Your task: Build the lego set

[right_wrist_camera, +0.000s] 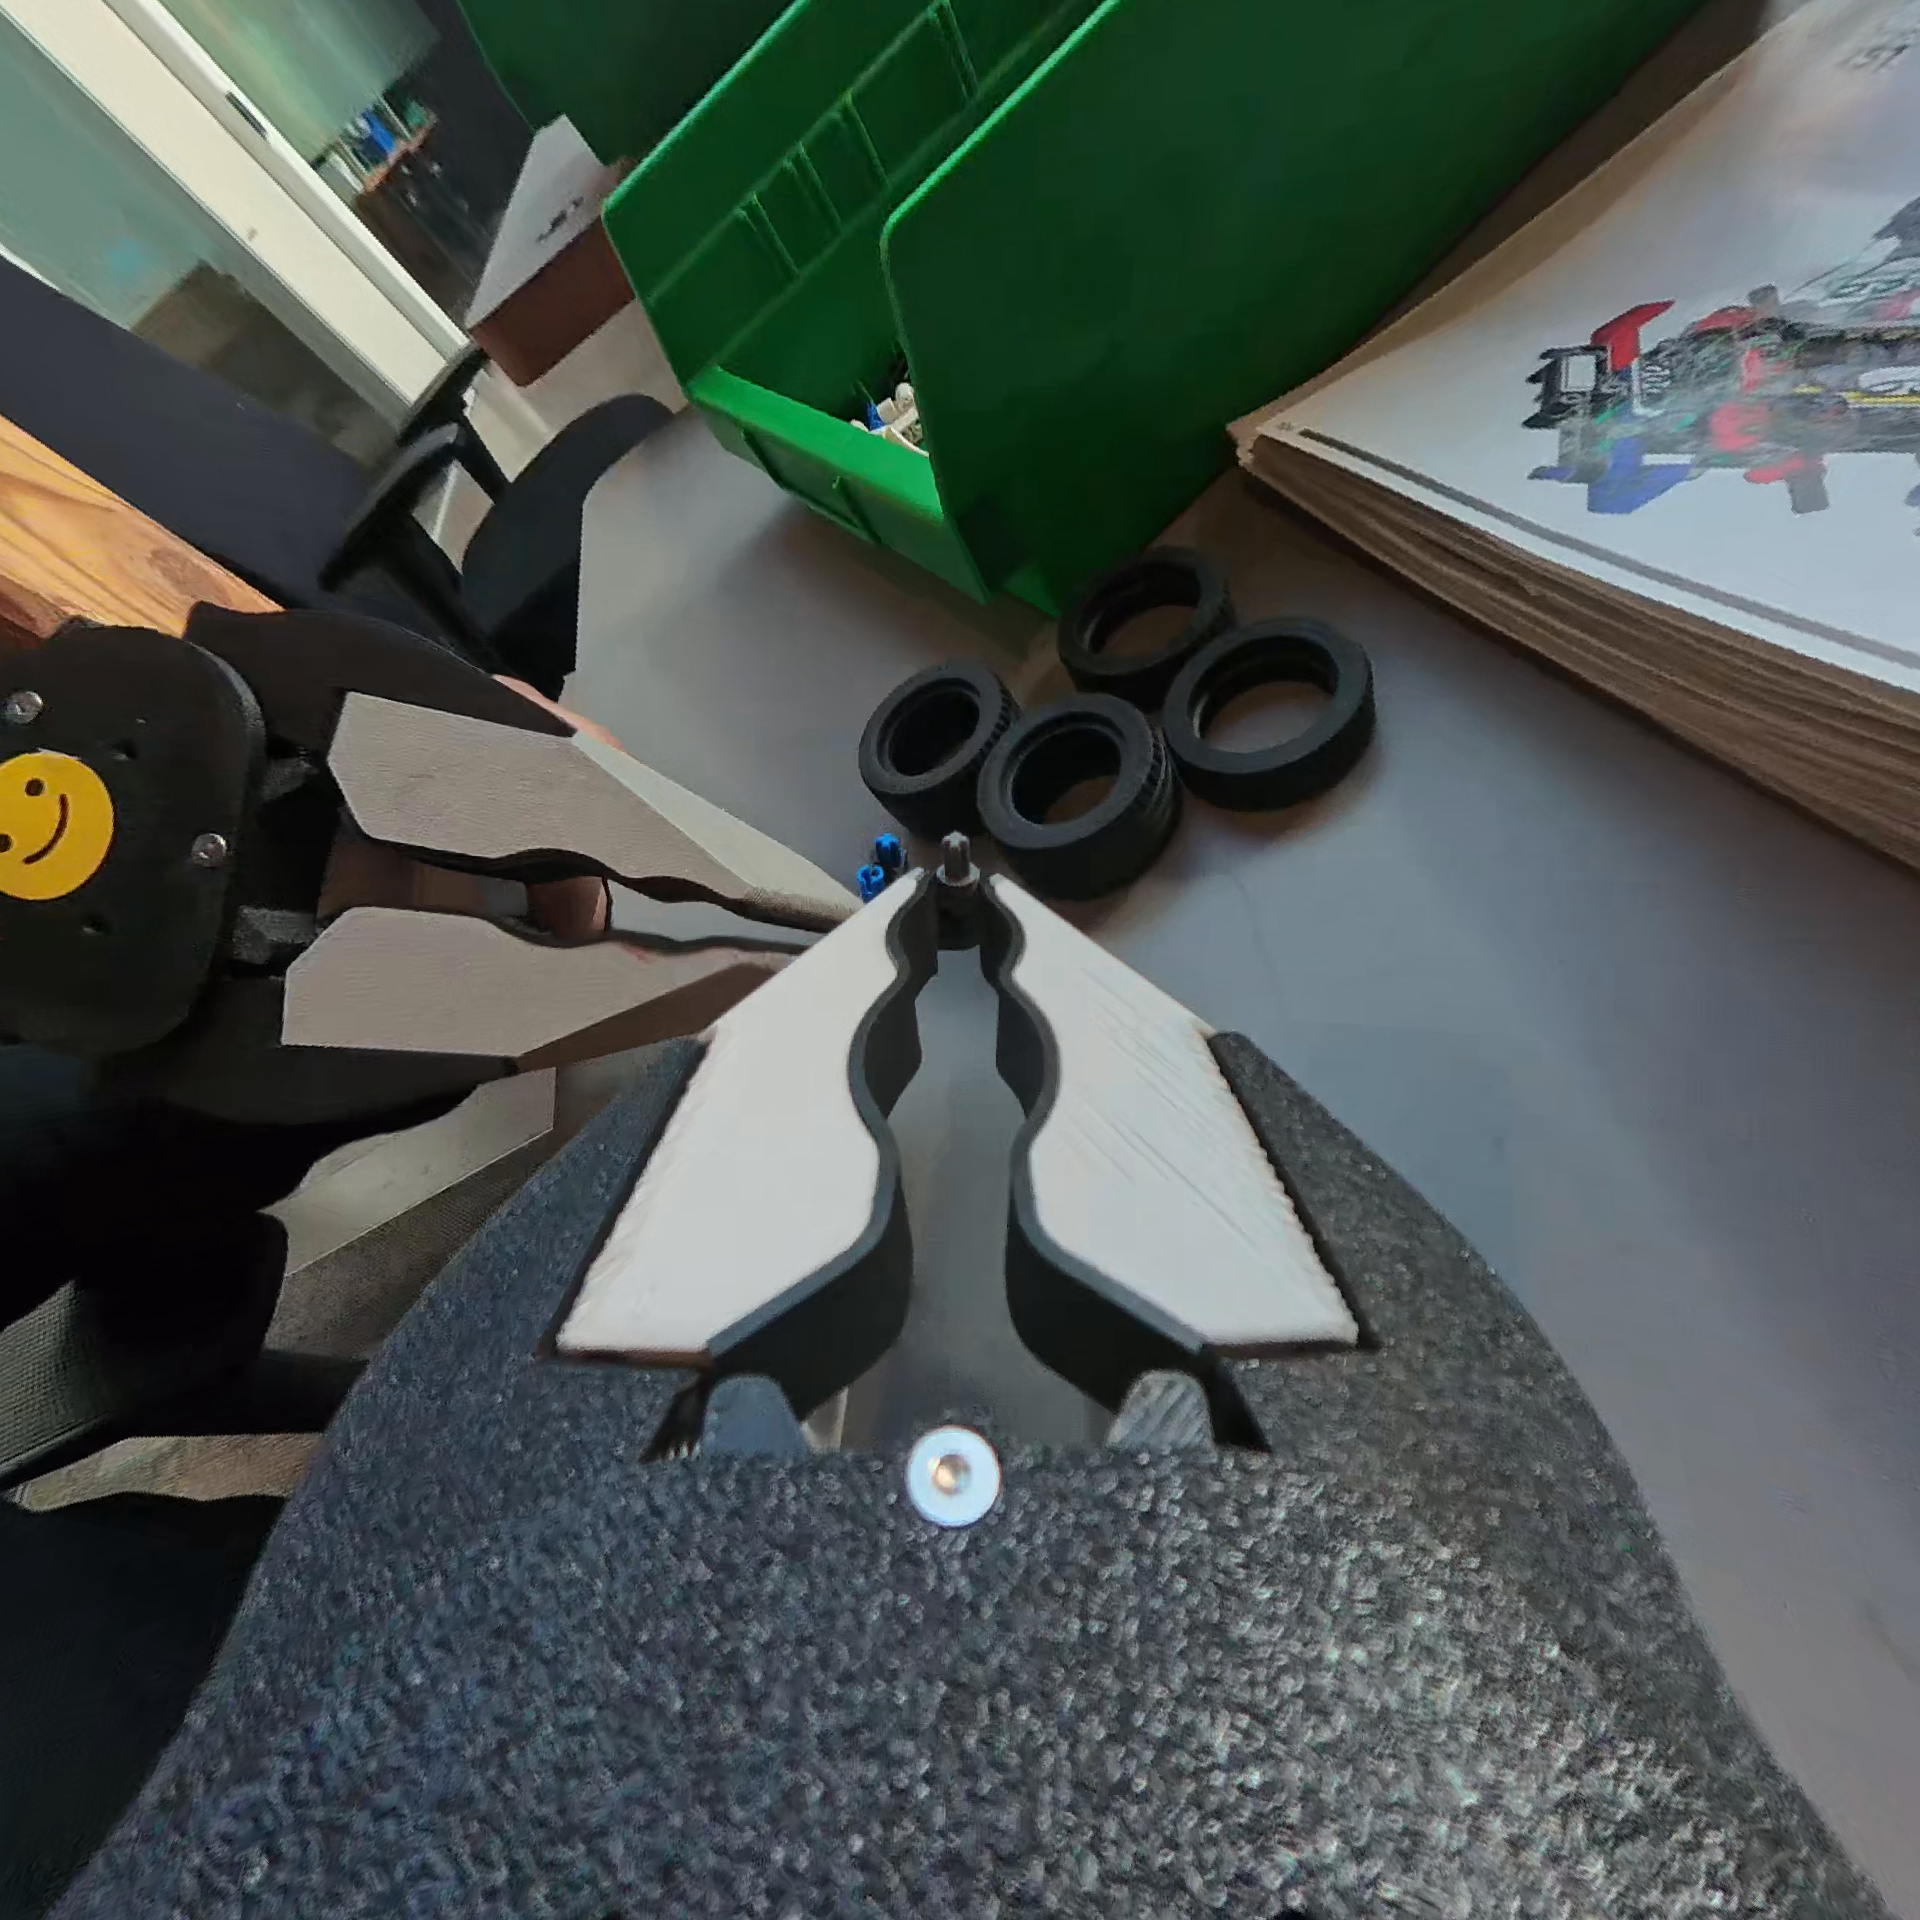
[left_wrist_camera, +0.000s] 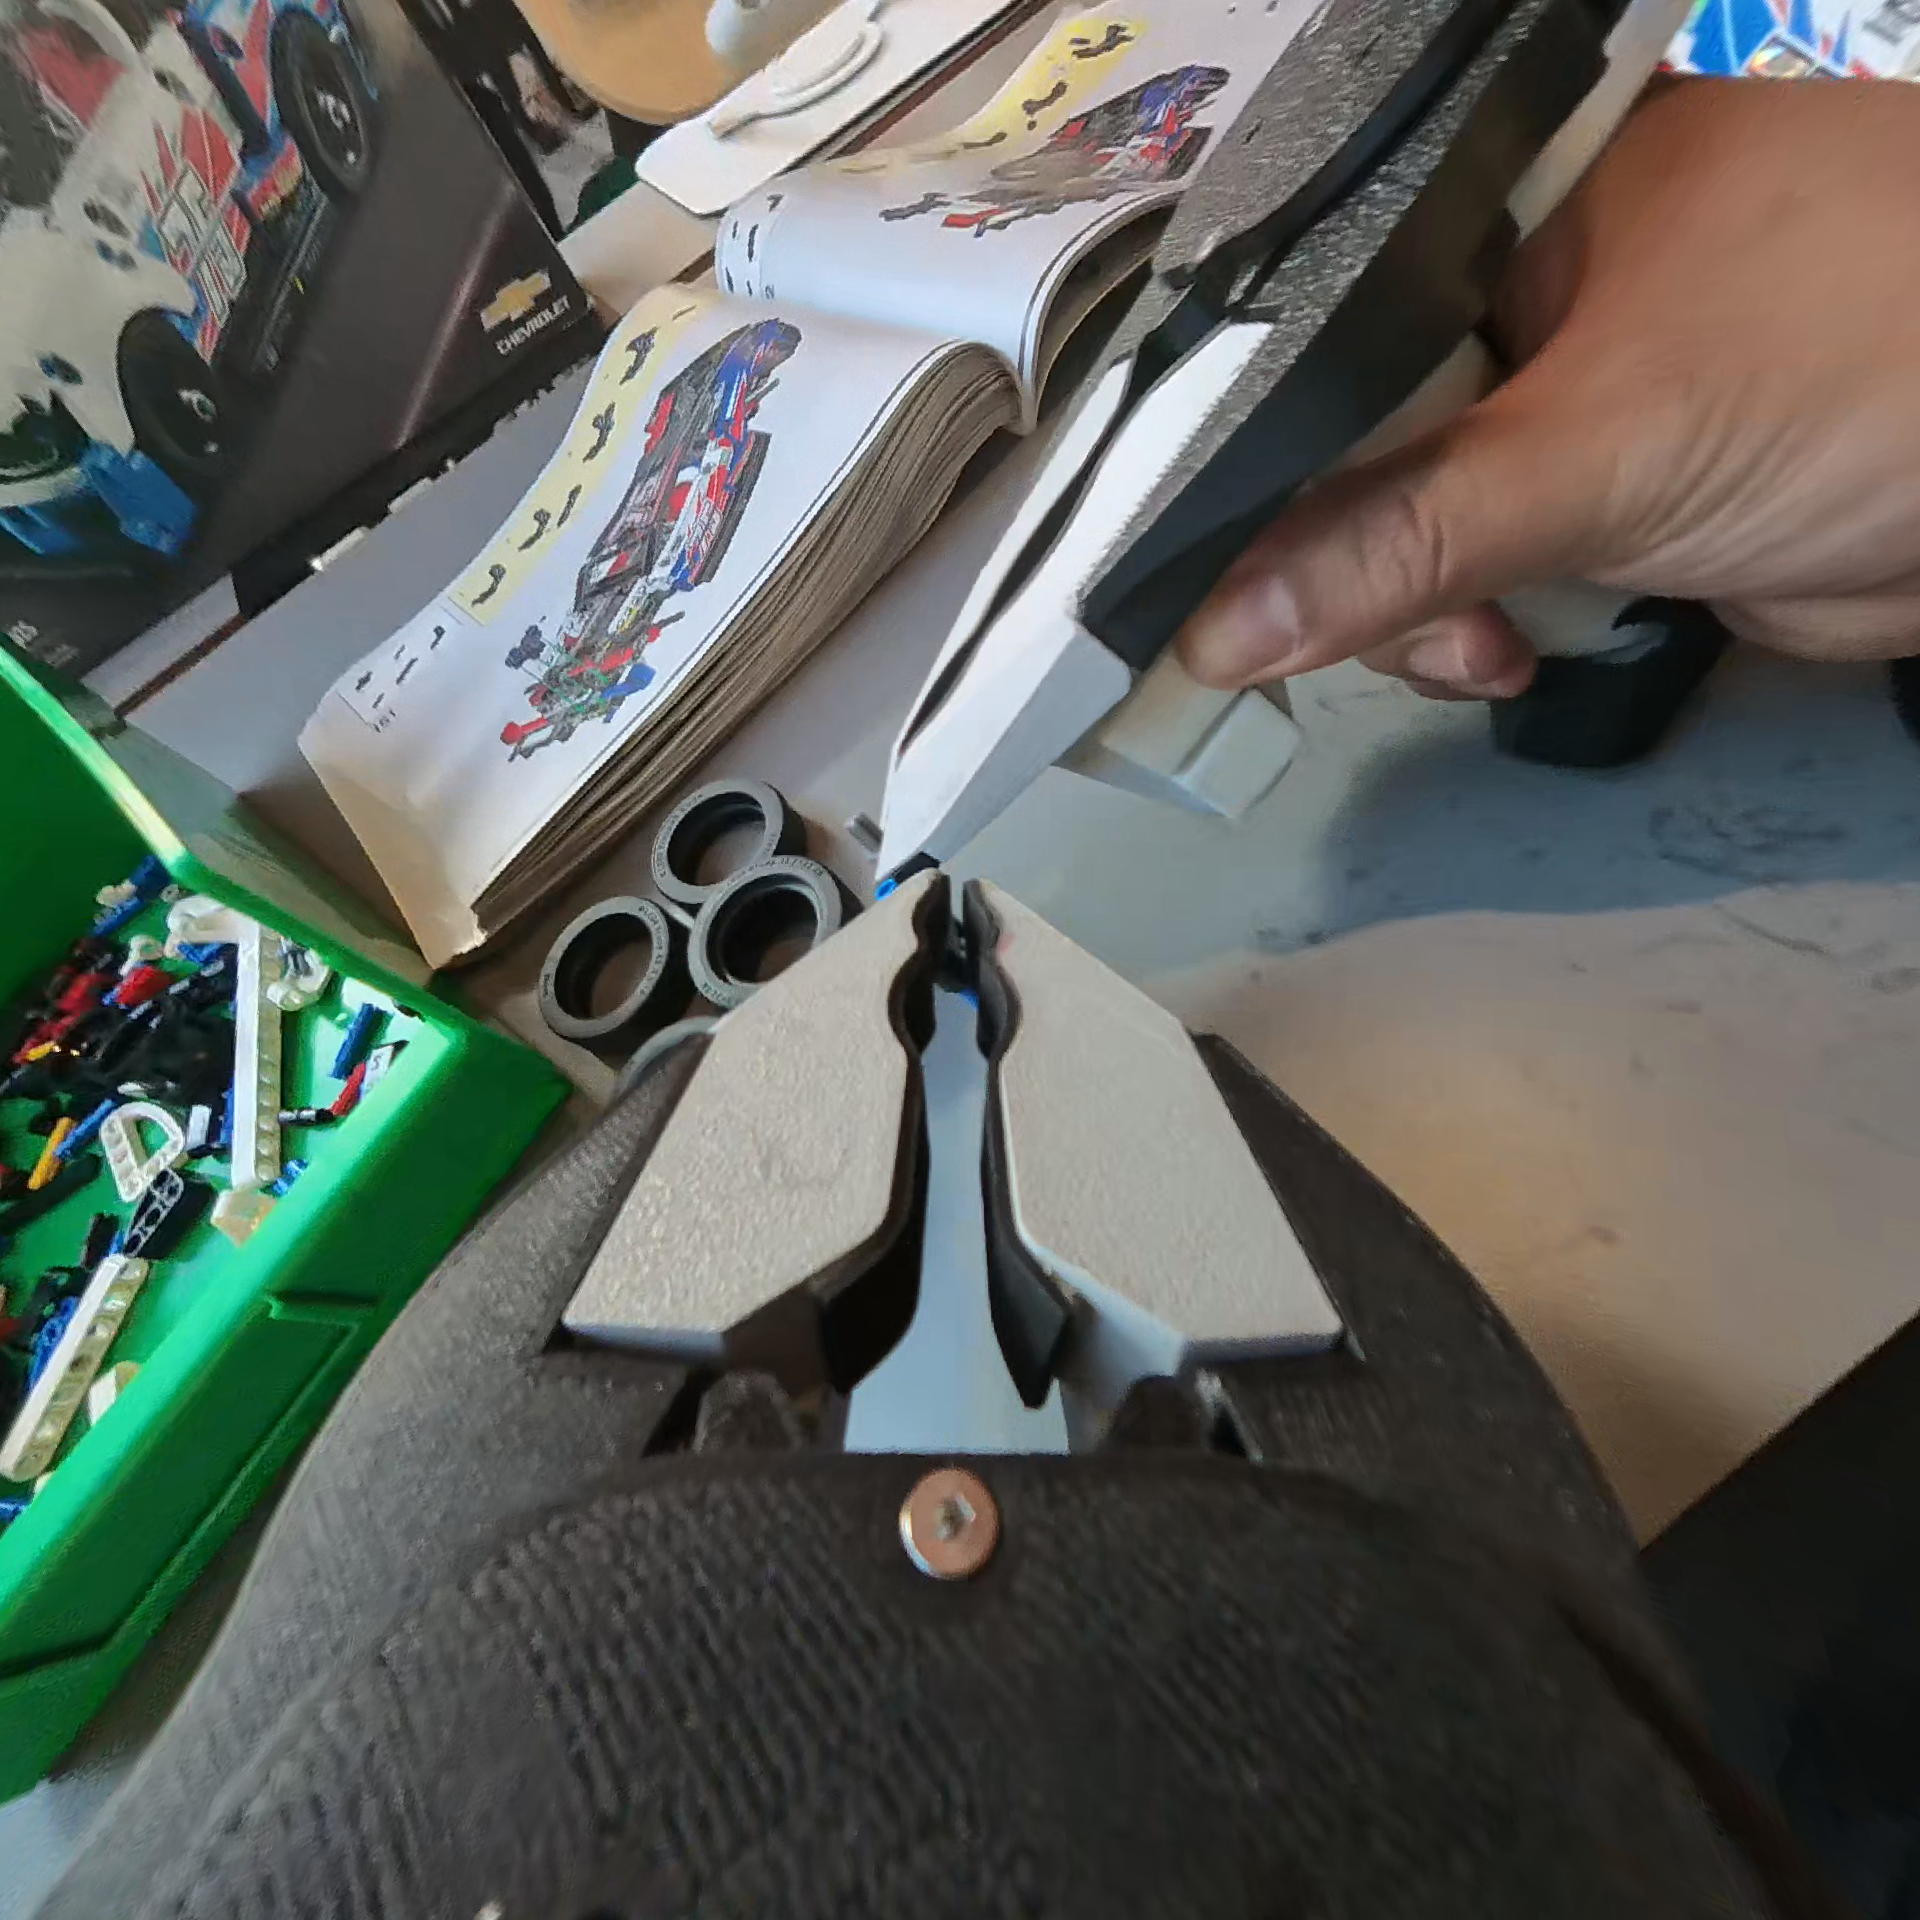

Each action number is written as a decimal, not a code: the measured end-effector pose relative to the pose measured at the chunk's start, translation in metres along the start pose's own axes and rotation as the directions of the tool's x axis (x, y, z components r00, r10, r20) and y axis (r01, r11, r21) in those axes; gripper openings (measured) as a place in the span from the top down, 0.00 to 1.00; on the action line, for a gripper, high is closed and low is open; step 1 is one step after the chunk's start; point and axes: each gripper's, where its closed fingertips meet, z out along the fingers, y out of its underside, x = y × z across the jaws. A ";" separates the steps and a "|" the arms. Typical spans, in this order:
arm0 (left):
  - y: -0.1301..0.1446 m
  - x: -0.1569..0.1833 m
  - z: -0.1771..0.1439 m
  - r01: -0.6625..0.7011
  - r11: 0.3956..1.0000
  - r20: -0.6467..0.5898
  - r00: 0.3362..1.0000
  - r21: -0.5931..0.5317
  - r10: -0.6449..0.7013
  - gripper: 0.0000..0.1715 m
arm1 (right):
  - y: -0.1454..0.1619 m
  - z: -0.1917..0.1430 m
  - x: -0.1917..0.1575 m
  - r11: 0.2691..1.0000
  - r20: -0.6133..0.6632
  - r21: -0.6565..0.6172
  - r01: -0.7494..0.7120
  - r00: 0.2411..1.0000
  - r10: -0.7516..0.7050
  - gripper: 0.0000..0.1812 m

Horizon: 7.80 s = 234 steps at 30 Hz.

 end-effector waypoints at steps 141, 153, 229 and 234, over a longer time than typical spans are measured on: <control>0.000 -0.032 0.008 0.524 0.851 -0.242 0.831 0.039 -0.501 1.00 | -0.073 -0.030 -0.012 0.678 0.741 0.182 -0.713 0.552 0.382 1.00; 0.011 -0.013 0.023 0.406 0.910 -0.215 0.884 -0.084 -0.414 1.00 | -0.060 -0.023 -0.032 0.797 0.606 0.281 -0.535 0.743 0.284 1.00; -0.156 0.157 0.234 -0.184 0.958 -0.695 0.719 -0.220 -0.021 0.84 | 0.086 -0.413 0.049 0.750 -0.474 0.545 0.376 0.875 -0.095 0.92; -0.155 0.162 0.240 -0.218 0.955 -0.710 0.704 -0.202 0.011 0.86 | 0.084 -0.421 0.051 0.725 -0.402 0.619 0.303 0.915 -0.040 0.92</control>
